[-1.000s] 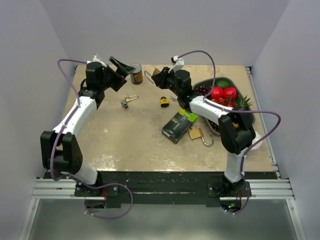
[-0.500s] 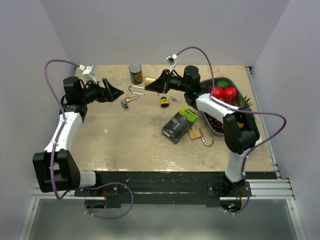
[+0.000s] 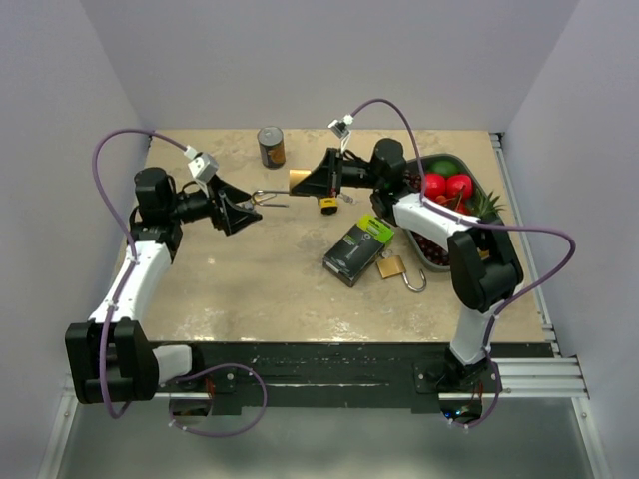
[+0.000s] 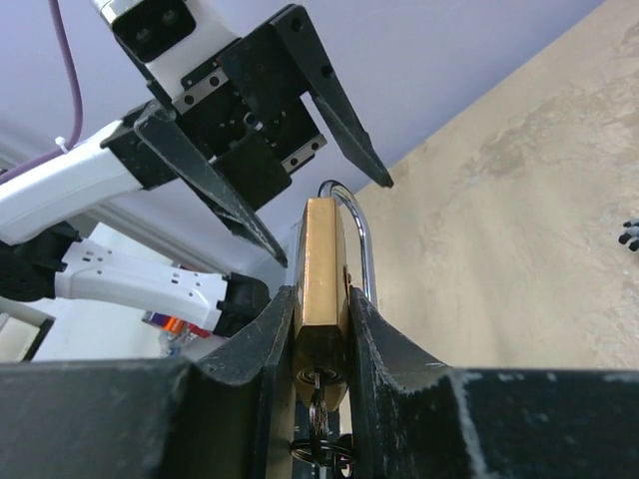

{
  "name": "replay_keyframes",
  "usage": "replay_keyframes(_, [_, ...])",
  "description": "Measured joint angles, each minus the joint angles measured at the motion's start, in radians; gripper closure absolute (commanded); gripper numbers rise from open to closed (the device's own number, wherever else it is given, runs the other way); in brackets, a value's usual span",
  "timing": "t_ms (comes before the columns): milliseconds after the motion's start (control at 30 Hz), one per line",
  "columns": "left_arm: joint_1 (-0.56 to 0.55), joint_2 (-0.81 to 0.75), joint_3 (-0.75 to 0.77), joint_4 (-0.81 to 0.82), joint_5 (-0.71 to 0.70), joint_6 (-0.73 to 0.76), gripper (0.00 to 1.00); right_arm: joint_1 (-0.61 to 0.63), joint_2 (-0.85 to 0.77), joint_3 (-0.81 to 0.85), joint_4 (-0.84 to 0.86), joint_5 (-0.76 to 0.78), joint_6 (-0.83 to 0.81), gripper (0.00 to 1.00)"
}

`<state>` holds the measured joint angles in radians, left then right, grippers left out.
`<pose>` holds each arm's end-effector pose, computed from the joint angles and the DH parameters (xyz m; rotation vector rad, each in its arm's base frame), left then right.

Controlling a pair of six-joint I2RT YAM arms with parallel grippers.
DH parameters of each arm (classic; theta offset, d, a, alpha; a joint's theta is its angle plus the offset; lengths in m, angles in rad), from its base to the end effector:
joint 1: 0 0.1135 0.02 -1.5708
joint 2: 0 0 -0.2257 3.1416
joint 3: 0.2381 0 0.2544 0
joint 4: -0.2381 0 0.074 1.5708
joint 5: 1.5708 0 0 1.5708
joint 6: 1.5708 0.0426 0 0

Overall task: Lock with the key
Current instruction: Pick up the lock from the center of the board, then lock the lock.

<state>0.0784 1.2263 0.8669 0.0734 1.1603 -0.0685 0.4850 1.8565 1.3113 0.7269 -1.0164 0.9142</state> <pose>0.2858 -0.0167 0.2695 0.6723 1.6710 -1.0539 0.3555 0.2283 0.2706 -0.6494 1.6509 1.7684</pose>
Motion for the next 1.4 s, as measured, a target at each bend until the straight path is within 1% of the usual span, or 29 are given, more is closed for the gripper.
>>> replay_keyframes(133, [-0.042, -0.005, -0.017, 0.078, -0.004, -0.028, 0.27, 0.002, -0.009, -0.011, 0.026, -0.004, 0.031, 1.00])
replay_keyframes(233, [-0.055, -0.008, -0.030, 0.122, -0.013, -0.043, 0.36, 0.006, -0.018, -0.011, 0.049, -0.004, 0.051, 1.00])
replay_keyframes(367, [-0.063, -0.007, -0.032, 0.158, -0.013, -0.055, 0.38, 0.016, -0.038, -0.011, 0.068, -0.005, 0.068, 1.00])
replay_keyframes(500, [-0.067, -0.007, -0.037, 0.216, 0.001, -0.087, 0.44, 0.026, -0.049, -0.011, 0.089, -0.014, 0.077, 1.00])
replay_keyframes(600, [-0.067, -0.007, -0.050, 0.272, 0.023, -0.128, 0.53, 0.031, -0.049, -0.011, 0.092, -0.027, 0.081, 1.00])
replay_keyframes(633, [-0.067, -0.007, -0.053, 0.288, 0.030, -0.136, 0.58, 0.032, -0.049, -0.011, 0.092, -0.028, 0.082, 1.00])
replay_keyframes(700, [-0.067, -0.007, -0.055, 0.307, 0.043, -0.151, 0.63, 0.034, -0.049, -0.011, 0.096, -0.032, 0.082, 1.00])
replay_keyframes(767, [-0.067, -0.004, -0.056, 0.325, 0.057, -0.159, 0.63, 0.034, -0.049, -0.011, 0.098, -0.034, 0.084, 1.00])
replay_keyframes(1000, [-0.067, 0.014, -0.055, 0.320, 0.081, -0.157, 0.55, 0.034, -0.049, -0.011, 0.110, -0.044, 0.096, 1.00])
replay_keyframes(1067, [-0.067, 0.015, -0.055, 0.304, 0.083, -0.152, 0.57, 0.034, -0.049, -0.011, 0.112, -0.048, 0.099, 1.00])
replay_keyframes(1167, [-0.067, 0.016, -0.055, 0.292, 0.083, -0.147, 0.64, 0.034, -0.049, -0.011, 0.118, -0.050, 0.101, 1.00])
replay_keyframes(1233, [-0.067, 0.016, -0.050, 0.290, 0.083, -0.148, 0.76, 0.037, -0.049, -0.011, 0.119, -0.050, 0.101, 1.00])
replay_keyframes(1267, [-0.067, 0.016, -0.046, 0.290, 0.085, -0.148, 0.86, 0.037, -0.049, -0.011, 0.120, -0.050, 0.101, 1.00])
replay_keyframes(1300, [-0.067, 0.016, -0.042, 0.289, 0.085, -0.148, 1.00, 0.039, -0.049, -0.011, 0.119, -0.050, 0.100, 1.00])
replay_keyframes(1400, [-0.076, 0.015, -0.035, 0.283, 0.126, -0.155, 1.00, 0.033, -0.049, -0.011, 0.120, -0.039, 0.096, 1.00])
